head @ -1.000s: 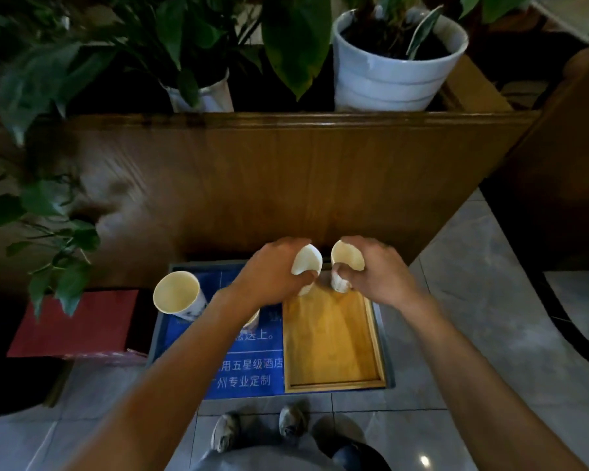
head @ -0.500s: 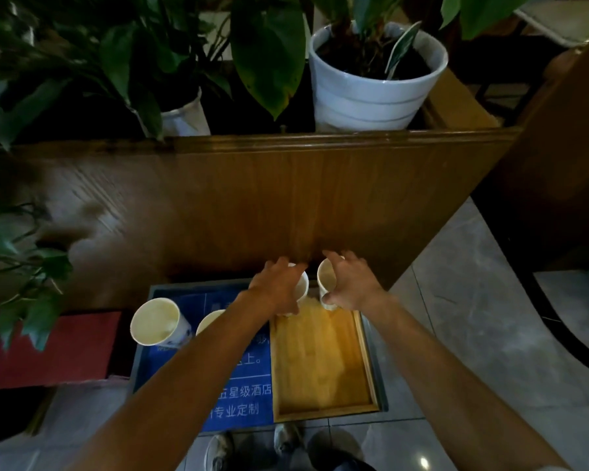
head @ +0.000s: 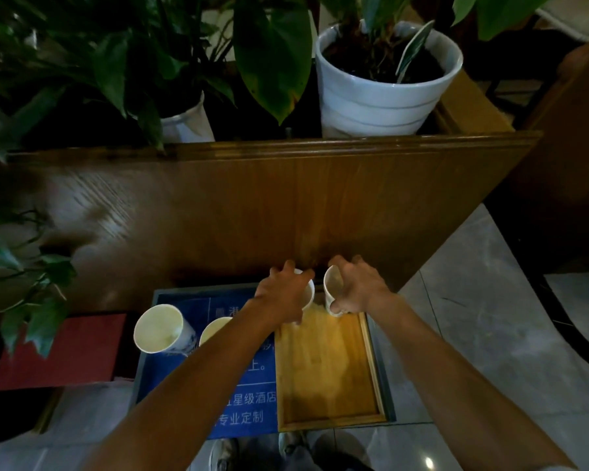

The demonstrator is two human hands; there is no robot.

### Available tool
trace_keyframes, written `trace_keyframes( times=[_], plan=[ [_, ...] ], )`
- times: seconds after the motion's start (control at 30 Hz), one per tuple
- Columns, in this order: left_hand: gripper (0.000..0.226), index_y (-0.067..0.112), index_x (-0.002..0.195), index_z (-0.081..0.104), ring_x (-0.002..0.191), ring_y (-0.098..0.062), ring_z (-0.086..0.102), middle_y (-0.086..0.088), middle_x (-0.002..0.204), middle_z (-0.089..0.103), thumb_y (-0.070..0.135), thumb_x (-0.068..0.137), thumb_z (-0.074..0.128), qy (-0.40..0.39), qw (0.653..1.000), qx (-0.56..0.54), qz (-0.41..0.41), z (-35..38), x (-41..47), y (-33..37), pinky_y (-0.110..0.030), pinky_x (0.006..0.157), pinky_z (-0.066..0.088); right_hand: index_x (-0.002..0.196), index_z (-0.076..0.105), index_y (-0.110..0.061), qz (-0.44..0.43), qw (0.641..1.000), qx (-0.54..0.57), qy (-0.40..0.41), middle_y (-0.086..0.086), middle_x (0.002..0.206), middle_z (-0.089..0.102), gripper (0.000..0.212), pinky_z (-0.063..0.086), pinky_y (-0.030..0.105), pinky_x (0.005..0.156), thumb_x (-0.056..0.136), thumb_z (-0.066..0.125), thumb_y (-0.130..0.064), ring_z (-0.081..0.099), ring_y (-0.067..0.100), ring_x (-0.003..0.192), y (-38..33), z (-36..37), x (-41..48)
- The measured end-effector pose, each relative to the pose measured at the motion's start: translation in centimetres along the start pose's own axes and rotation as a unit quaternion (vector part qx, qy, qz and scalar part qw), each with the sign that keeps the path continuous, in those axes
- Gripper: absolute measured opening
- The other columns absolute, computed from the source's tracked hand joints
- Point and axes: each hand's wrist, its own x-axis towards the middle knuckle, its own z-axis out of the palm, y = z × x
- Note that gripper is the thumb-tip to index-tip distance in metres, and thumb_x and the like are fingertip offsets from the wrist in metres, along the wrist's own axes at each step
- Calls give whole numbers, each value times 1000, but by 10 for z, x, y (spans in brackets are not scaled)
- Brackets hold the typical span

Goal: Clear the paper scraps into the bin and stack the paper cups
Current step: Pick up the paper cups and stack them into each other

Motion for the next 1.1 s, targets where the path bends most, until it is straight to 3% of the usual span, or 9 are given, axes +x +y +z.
trace_keyframes(
  times=[0.17, 0.4, 0.63, 0.8, 0.97, 1.1],
  plan=[
    [93, 35, 137, 29, 125, -39, 40, -9, 142, 32, 35, 63, 85, 9, 1000, -3, 9, -4, -5, 0, -51, 91, 51, 127, 43, -30, 6, 1000, 1, 5, 10, 124, 47, 86, 52, 44, 89, 54, 90, -37, 54, 36, 111, -1, 1, -6],
    [86, 39, 126, 36, 116, -35, 47, -4, 130, 39, 40, 56, 85, 41, 997, -56, 26, -18, -31, -11, -49, 85, 52, 117, 43, -36, 23, 999, 31, 17, 3, 109, 49, 85, 42, 32, 71, 43, 84, -43, 55, 29, 100, 2, -2, -18],
    [84, 42, 123, 38, 110, -28, 54, -2, 127, 45, 44, 53, 86, 115, 983, -133, 54, -53, -76, -31, -47, 87, 53, 118, 42, -37, 0, 997, 59, 54, 2, 109, 51, 84, 39, 32, 73, 45, 84, -44, 51, 25, 99, -19, -34, -41],
    [83, 44, 122, 39, 109, -24, 55, 0, 128, 46, 43, 53, 86, 174, 968, -165, 69, -77, -113, -60, -40, 85, 50, 117, 44, -39, -35, 994, 61, 88, 1, 108, 50, 82, 40, 32, 71, 46, 86, -42, 51, 23, 98, -53, -64, -65],
    [83, 45, 124, 38, 110, -21, 54, 2, 130, 46, 46, 54, 84, 212, 959, -171, 75, -100, -157, -92, -39, 87, 50, 121, 42, -41, -63, 991, 56, 104, -2, 110, 50, 85, 34, 25, 60, 49, 88, -41, 49, 20, 100, -96, -85, -88],
    [82, 49, 122, 40, 106, -14, 51, 7, 127, 46, 48, 52, 83, 255, 947, -187, 55, -101, -211, -159, -39, 87, 47, 121, 42, -44, -102, 988, 32, 112, -5, 105, 46, 87, 40, 32, 67, 48, 89, -42, 50, 19, 96, -174, -81, -109]
  ],
)
